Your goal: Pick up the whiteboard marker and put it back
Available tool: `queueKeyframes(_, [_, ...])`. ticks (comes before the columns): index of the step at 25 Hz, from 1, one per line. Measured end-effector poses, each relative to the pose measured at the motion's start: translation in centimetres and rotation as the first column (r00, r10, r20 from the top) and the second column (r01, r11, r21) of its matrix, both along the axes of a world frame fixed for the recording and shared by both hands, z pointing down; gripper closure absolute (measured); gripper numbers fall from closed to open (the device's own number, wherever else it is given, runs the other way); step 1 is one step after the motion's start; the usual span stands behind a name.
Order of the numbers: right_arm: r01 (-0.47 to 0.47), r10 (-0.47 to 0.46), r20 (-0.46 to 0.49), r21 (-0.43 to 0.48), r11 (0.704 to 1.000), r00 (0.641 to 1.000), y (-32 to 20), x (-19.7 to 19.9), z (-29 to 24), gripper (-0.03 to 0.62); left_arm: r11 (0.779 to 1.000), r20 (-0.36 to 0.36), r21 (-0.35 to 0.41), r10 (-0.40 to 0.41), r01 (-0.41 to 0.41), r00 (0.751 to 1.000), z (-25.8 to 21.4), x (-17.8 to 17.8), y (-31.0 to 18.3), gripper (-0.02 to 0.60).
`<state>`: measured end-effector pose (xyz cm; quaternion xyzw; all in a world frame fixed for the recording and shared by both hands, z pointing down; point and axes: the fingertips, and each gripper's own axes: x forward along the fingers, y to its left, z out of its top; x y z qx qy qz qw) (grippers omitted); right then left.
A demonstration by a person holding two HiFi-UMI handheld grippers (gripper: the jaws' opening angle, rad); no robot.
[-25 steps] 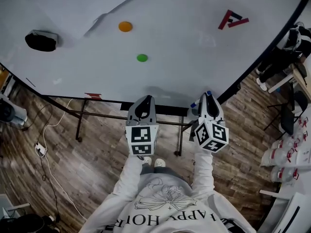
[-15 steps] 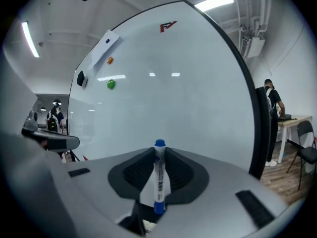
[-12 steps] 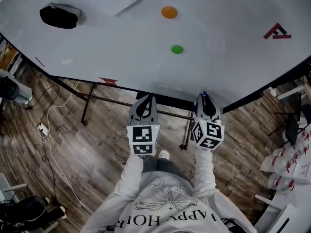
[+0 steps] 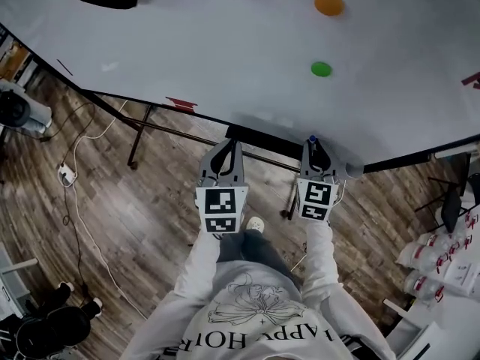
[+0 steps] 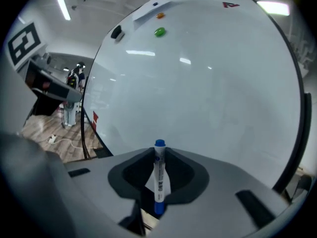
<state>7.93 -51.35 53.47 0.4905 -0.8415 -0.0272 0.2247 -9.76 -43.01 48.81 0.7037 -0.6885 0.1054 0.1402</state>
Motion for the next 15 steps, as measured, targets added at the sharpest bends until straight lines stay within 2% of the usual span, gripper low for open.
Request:
queueKeyframes(4, [0.066, -0.065, -0.123, 0.002, 0.998, 0.99, 0.3, -2.1, 2.3, 0.526, 0.999, -0.014, -0.023, -0.024, 0.024, 1.0, 1.3, -1.4, 0.5, 0.571])
queueKeyframes(9, [0.164, -0.152, -0.291, 0.018, 0.986, 0.945, 0.7, -4.6, 4.7, 0.526, 0.998, -0.024, -0.046, -0.046, 0.045, 0.999, 2.5, -2.7, 0.9, 0.571])
queueKeyframes(15, [0.24, -0.227, -0.376, -0.011, 0.971, 0.898, 0.9, -7.1, 6.9, 0.525, 0.996, -0.03, -0.065, -0.07, 0.068, 0.997, 3.6, -3.9, 1.2, 0.571])
